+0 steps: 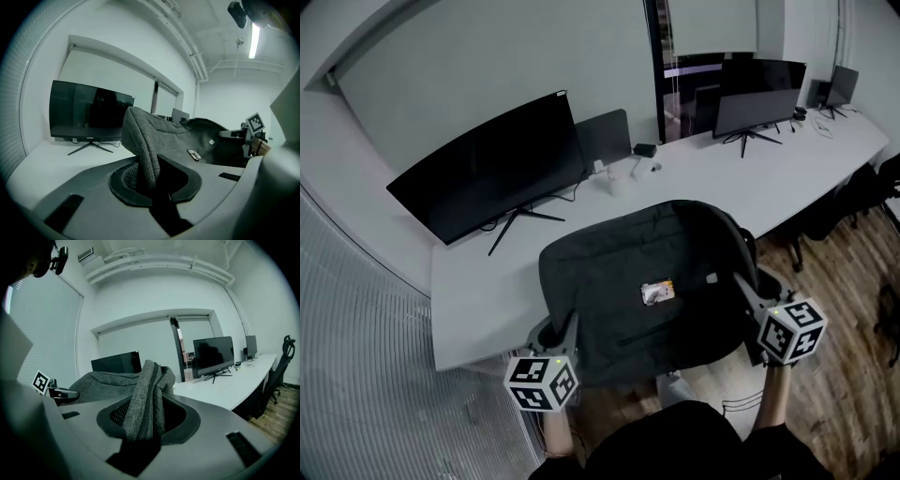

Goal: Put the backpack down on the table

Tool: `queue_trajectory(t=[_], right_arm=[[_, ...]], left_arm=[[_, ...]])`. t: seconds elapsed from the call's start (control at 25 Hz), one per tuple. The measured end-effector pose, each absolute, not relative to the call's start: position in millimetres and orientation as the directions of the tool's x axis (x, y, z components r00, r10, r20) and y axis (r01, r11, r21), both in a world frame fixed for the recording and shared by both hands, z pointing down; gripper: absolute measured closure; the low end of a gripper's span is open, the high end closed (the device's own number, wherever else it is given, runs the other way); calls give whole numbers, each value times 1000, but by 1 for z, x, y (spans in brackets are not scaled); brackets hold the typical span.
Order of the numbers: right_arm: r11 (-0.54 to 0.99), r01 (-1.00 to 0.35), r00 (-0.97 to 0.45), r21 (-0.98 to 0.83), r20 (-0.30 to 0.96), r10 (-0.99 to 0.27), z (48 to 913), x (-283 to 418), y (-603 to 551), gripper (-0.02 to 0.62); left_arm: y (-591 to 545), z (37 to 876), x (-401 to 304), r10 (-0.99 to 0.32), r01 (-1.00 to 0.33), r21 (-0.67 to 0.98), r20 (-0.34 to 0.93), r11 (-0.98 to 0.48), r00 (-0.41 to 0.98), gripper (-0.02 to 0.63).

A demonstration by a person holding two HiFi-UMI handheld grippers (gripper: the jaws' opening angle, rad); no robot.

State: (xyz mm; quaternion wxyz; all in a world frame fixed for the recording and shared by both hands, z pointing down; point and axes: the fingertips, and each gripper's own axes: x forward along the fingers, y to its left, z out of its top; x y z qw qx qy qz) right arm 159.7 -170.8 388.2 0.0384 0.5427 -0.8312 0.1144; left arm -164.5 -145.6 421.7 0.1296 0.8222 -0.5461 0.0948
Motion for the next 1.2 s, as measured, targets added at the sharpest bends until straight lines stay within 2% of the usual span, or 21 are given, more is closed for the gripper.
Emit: queue_trajectory(t=[0.52,1.2], right_arm=[[476,-865,-500,-155,198,-843,375,146,-292,467],[578,-801,-598,-157,275,-753,406,114,-427,466]], left_arm=[[-232,407,-174,-903,-954,118,307,-276,299,551],[-325,446,-194,-913,-977,164,362,-138,190,551]])
